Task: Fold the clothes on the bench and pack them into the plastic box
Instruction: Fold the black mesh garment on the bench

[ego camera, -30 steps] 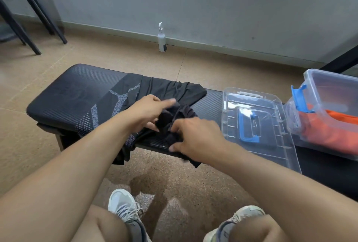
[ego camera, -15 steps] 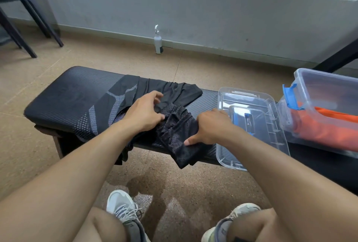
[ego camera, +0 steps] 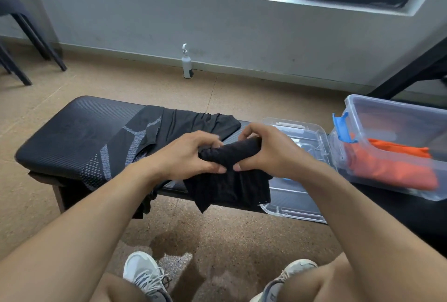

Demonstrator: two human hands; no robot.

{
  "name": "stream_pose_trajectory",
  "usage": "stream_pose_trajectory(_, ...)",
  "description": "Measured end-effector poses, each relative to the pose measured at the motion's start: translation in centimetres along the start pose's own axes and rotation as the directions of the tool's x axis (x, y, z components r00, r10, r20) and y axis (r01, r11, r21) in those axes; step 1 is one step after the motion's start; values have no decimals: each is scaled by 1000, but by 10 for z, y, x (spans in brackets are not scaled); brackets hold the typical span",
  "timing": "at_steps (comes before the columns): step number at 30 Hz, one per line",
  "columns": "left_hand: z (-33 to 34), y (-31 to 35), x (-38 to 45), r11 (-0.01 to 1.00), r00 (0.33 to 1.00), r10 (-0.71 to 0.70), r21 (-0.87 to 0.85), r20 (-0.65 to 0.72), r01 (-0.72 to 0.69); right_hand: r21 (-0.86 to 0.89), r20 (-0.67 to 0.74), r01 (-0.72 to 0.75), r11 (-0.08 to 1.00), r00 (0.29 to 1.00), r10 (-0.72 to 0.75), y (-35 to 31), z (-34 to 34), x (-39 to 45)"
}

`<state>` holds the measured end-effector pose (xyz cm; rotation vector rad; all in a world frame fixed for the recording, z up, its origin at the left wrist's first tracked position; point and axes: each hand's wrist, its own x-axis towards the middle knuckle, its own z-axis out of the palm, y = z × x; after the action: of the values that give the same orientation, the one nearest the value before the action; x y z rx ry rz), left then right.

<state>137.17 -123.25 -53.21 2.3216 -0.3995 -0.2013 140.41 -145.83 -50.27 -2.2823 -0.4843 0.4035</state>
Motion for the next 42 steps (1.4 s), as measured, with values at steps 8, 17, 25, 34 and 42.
stream_pose_trajectory(8, 1, 34, -2, 900, 982, -152, -427, -113, 90, 388, 199, -134, 912, 978, 59, 41, -23, -6)
stream_pose_trajectory(17, 44, 67, 40, 803, 926, -262, -594, -272, 52, 726, -352, 167, 667, 923, 152, 44, -54, -31)
stream_pose_trajectory(25, 94, 125, 99, 825, 943, -210, -565, -259, 29, 571, -553, 172, 803, 803, 221, 74, -100, -78)
stream_pose_trajectory(34, 104, 203, 169, 931, 970, 148, -305, -191, -202, 372, -793, 5, 928, 522, 314, 122, -175, -117)
stream_pose_trajectory(42, 138, 252, 240, 973, 957, 228, 66, -181, -219, 138, -839, -458, 878, 418, 350, 167, -200, -133)
